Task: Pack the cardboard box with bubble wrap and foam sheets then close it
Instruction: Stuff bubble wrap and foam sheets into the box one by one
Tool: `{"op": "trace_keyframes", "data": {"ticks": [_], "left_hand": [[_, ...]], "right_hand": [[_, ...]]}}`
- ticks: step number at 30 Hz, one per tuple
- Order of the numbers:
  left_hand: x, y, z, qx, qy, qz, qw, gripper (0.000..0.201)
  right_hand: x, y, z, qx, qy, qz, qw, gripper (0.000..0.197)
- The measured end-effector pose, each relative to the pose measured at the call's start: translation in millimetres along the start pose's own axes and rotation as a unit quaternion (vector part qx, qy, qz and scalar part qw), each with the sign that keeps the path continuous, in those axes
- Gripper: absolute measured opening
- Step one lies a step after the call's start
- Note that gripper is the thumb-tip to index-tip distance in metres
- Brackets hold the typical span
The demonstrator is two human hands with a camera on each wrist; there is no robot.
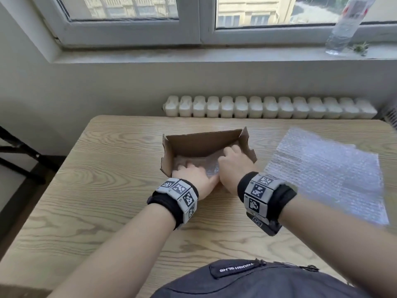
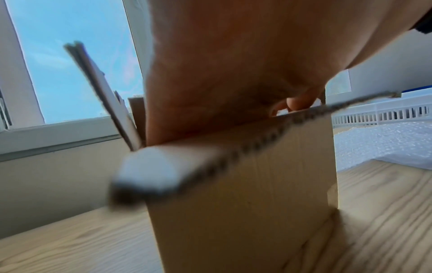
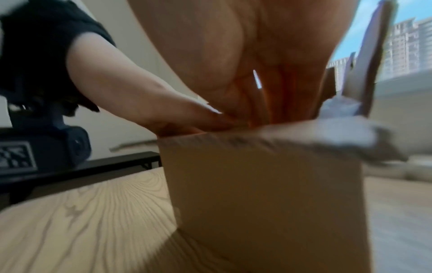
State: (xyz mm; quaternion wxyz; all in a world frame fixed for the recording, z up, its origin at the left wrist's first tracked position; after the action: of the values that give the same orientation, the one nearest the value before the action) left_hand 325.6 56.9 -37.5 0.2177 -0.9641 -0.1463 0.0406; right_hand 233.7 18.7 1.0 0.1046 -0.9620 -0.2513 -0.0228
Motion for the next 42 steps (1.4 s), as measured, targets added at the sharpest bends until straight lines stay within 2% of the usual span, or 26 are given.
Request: {"op": "trace_keyframes", "data": {"ticks": [3, 8, 11, 13, 15, 19, 22, 25, 28, 30, 33, 35, 37, 39, 42], "left_hand": [[0.7, -1.4, 6.9, 0.033, -0.020, -0.001, 0.999, 0.078], [-0.7, -4.6, 21.2, 0.086, -0.055, 0.037, 0.994, 0.093], [-5.0, 8.5, 29.1, 0.074, -0.070, 0.064, 0.993, 0.118], [-3.3, 28.1, 50.0, 0.075, -0.087, 0.064, 0.991, 0.123], [-3.9, 25.2, 47.8, 0.090, -0.091, 0.064, 0.990, 0.126], [0.6, 6.9, 23.6, 0.094, -0.105, 0.038, 0.989, 0.142], [3.3, 5.8, 17.1, 0.112, -0.118, 0.028, 0.986, 0.137], [4.1, 10.9, 14.7, 0.117, -0.105, 0.026, 0.987, 0.129], [4.7, 15.4, 13.4, 0.117, -0.095, 0.029, 0.988, 0.129], [5.2, 19.0, 11.1, 0.113, -0.092, 0.030, 0.989, 0.128], [4.8, 20.9, 8.1, 0.112, -0.075, 0.029, 0.990, 0.126], [5.3, 19.5, 4.8, 0.081, -0.035, 0.021, 0.996, 0.126], [2.7, 14.1, -1.8, 0.026, 0.049, 0.012, 0.998, 0.121], [-5.0, 8.3, -5.8, -0.009, 0.099, 0.020, 0.995, 0.105], [-6.5, 7.5, 3.2, 0.042, 0.058, 0.017, 0.997, 0.088]], "right_hand": [[-1.5, 0.2, 15.1, 0.097, 0.055, 0.039, 0.993, 0.032], [4.5, 6.1, 37.8, 0.213, 0.012, 0.038, 0.976, 0.039], [3.0, 7.3, 42.0, 0.232, -0.042, 0.035, 0.971, 0.044], [0.0, 5.7, 43.4, 0.234, -0.068, 0.046, 0.969, 0.046], [2.2, 4.9, 45.0, 0.221, -0.077, 0.049, 0.971, 0.046], [-1.2, 3.6, 41.8, 0.224, -0.007, 0.091, 0.970, 0.048], [-2.7, 14.9, 36.9, 0.226, 0.068, 0.123, 0.964, 0.050], [-3.6, 22.3, 33.3, 0.231, 0.123, 0.162, 0.951, 0.063], [-5.4, 26.8, 31.2, 0.250, 0.156, 0.142, 0.945, 0.061], [-8.0, 29.6, 27.3, 0.239, 0.152, 0.126, 0.951, 0.058], [-1.7, 27.5, 22.6, 0.200, 0.094, 0.078, 0.972, 0.038], [1.7, 20.1, 20.5, 0.167, 0.051, 0.037, 0.984, 0.031], [4.7, 13.2, 18.9, 0.153, 0.008, -0.012, 0.988, 0.031], [4.3, 9.4, 21.1, 0.153, -0.001, -0.025, 0.988, 0.034], [0.5, 12.4, 28.3, 0.181, 0.020, 0.009, 0.983, 0.049]]}}
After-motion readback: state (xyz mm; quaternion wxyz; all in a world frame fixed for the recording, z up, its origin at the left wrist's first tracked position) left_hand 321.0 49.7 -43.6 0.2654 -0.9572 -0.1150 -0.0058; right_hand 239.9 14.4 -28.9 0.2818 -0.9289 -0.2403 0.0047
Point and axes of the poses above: each hand's wrist, its own y-axis towards the middle knuckle, its own z-axis out of the palm, x = y × z, the point moved 7 cm from there along y, towards the middle knuckle, and after that the axes turned 3 degrees about -x, right-handed, at the moved point
